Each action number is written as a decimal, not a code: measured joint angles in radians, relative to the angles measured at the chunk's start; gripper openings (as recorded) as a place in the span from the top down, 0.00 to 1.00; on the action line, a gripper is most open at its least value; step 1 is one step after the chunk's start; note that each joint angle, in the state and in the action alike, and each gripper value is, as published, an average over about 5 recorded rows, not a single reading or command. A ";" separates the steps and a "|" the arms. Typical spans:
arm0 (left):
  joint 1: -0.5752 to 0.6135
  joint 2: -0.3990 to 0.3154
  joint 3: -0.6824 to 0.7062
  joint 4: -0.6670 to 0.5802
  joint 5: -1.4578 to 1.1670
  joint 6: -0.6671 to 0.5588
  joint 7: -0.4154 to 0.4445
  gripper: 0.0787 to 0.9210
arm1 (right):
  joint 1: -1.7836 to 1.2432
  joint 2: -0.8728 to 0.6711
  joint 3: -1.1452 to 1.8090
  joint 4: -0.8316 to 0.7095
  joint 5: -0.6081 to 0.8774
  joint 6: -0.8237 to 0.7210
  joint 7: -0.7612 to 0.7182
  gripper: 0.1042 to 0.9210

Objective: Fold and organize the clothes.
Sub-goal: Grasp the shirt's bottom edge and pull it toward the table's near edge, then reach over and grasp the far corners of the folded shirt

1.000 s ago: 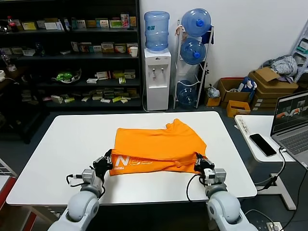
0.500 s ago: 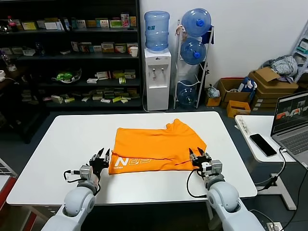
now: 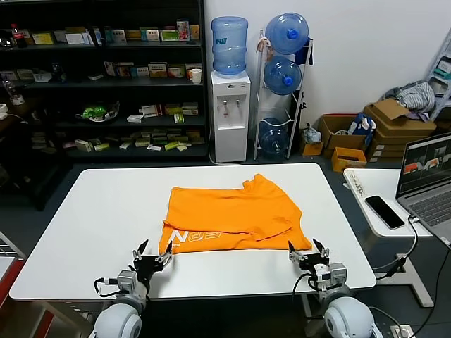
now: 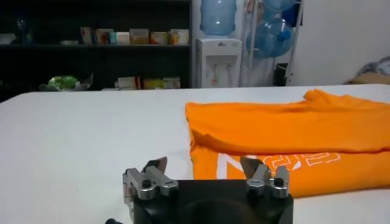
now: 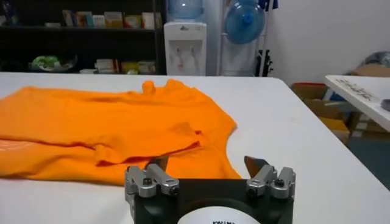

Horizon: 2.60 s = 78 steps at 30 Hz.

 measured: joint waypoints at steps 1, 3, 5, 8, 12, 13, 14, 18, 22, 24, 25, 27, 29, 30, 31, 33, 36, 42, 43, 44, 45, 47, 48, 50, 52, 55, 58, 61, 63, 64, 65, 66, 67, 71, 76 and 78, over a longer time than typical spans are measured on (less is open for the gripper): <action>-0.003 -0.006 -0.001 0.008 0.002 -0.003 0.000 0.12 | 0.005 0.002 0.000 -0.008 0.000 0.000 -0.001 0.12; -0.012 -0.013 -0.001 0.024 0.005 -0.006 0.001 0.12 | 0.018 0.008 0.000 -0.025 -0.001 0.001 -0.004 0.12; -0.020 -0.018 -0.001 0.040 0.007 -0.008 -0.001 0.12 | 0.032 0.013 -0.003 -0.044 -0.001 0.003 -0.008 0.12; -0.032 -0.020 0.000 0.062 0.008 -0.007 -0.003 0.12 | 0.050 0.018 -0.009 -0.072 -0.001 0.007 -0.013 0.14; -0.042 -0.023 0.003 0.079 0.007 -0.003 -0.009 0.15 | 0.061 0.019 -0.014 -0.094 -0.001 0.012 -0.016 0.25; -0.043 -0.024 0.005 0.081 0.007 -0.001 -0.011 0.18 | 0.062 0.019 -0.015 -0.097 0.000 0.012 -0.017 0.29; -0.043 -0.025 0.007 0.082 0.007 0.001 -0.013 0.21 | 0.062 0.018 -0.016 -0.098 0.000 0.012 -0.017 0.33; -0.038 -0.025 0.017 0.077 0.001 0.013 -0.024 0.35 | 0.059 0.016 -0.016 -0.100 0.003 0.014 -0.017 0.47; -0.025 -0.022 0.028 0.055 -0.003 0.024 -0.036 0.49 | 0.052 0.011 -0.014 -0.094 -0.001 0.022 -0.017 0.60; -0.017 -0.023 0.032 0.042 -0.003 0.026 -0.041 0.55 | 0.046 0.008 -0.013 -0.088 -0.002 0.025 -0.016 0.68; -0.014 -0.023 0.034 0.035 -0.003 0.027 -0.045 0.58 | 0.043 0.006 -0.013 -0.085 -0.001 0.025 -0.014 0.71; -0.007 -0.025 0.036 0.022 -0.003 0.030 -0.052 0.65 | 0.036 0.002 -0.014 -0.077 0.001 0.025 -0.011 0.78; 0.000 -0.026 0.038 0.009 -0.004 0.033 -0.059 0.71 | 0.029 -0.002 -0.014 -0.068 0.006 0.024 -0.007 0.86; 0.004 -0.025 0.039 0.002 -0.005 0.035 -0.062 0.75 | 0.025 -0.005 -0.015 -0.062 0.009 0.023 -0.005 0.89; 0.007 -0.025 0.039 -0.006 -0.006 0.037 -0.066 0.78 | 0.020 -0.008 -0.015 -0.056 0.013 0.022 -0.003 0.92; 0.013 -0.022 0.040 -0.020 -0.008 0.043 -0.073 0.85 | 0.009 -0.014 -0.015 -0.043 0.021 0.020 0.000 0.96; 0.025 -0.013 0.040 -0.042 -0.012 0.051 -0.085 0.94 | -0.010 -0.025 -0.012 -0.020 0.037 0.015 0.006 0.98; 0.056 0.010 0.034 -0.085 -0.021 0.059 -0.102 0.99 | -0.066 -0.053 0.000 0.032 0.066 0.012 0.016 0.98; 0.063 0.014 0.032 -0.091 -0.023 0.059 -0.104 0.99 | -0.077 -0.059 0.003 0.042 0.071 0.011 0.018 0.98; 0.070 0.019 0.030 -0.098 -0.024 0.060 -0.105 0.99 | -0.090 -0.065 0.007 0.053 0.076 0.011 0.020 0.98; 0.079 0.024 0.027 -0.106 -0.027 0.060 -0.106 0.99 | -0.104 -0.071 0.010 0.063 0.079 0.011 0.021 0.98; 0.100 0.035 0.021 -0.124 -0.031 0.061 -0.109 0.99 | -0.134 -0.083 0.017 0.087 0.085 0.009 0.026 0.98; 0.112 0.041 0.018 -0.134 -0.034 0.062 -0.110 0.99 | -0.151 -0.088 0.021 0.099 0.086 0.008 0.029 0.98; 0.140 0.053 0.012 -0.156 -0.037 0.064 -0.111 0.99 | -0.185 -0.098 0.028 0.124 0.088 0.004 0.036 0.98; 0.171 0.064 0.006 -0.179 -0.039 0.067 -0.111 0.99 | -0.220 -0.106 0.037 0.150 0.090 -0.002 0.043 0.97; 0.219 0.078 -0.005 -0.212 -0.041 0.073 -0.109 0.99 | -0.267 -0.119 0.049 0.188 0.092 -0.011 0.055 0.92; 0.264 0.093 -0.016 -0.244 -0.042 0.077 -0.108 0.94 | -0.297 -0.133 0.062 0.224 0.094 -0.020 0.068 0.83; 0.297 0.111 -0.029 -0.274 -0.046 0.081 -0.111 0.85 | -0.299 -0.149 0.070 0.255 0.101 -0.029 0.077 0.73; 0.307 0.124 -0.038 -0.295 -0.052 0.085 -0.115 0.78 | -0.280 -0.161 0.071 0.268 0.112 -0.034 0.082 0.66; 0.309 0.131 -0.042 -0.305 -0.057 0.087 -0.116 0.74 | -0.263 -0.165 0.069 0.271 0.119 -0.037 0.084 0.62; 0.306 0.139 -0.046 -0.314 -0.063 0.089 -0.117 0.71 | -0.240 -0.169 0.066 0.270 0.127 -0.039 0.086 0.59; 0.300 0.148 -0.049 -0.322 -0.071 0.091 -0.117 0.67 | -0.213 -0.172 0.060 0.265 0.135 -0.041 0.087 0.56; 0.290 0.156 -0.051 -0.327 -0.080 0.092 -0.116 0.64 | -0.180 -0.173 0.052 0.257 0.143 -0.043 0.089 0.51; 0.196 0.185 -0.038 -0.309 -0.127 0.088 -0.102 0.50 | -0.002 -0.161 -0.002 0.166 0.170 -0.045 0.089 0.38; -0.020 0.186 0.027 -0.170 -0.197 0.086 -0.068 0.30 | 0.257 -0.098 -0.096 -0.045 0.180 -0.047 0.067 0.20; -0.119 0.175 0.063 -0.083 -0.224 0.094 -0.054 0.23 | 0.352 -0.065 -0.131 -0.143 0.179 -0.051 0.053 0.16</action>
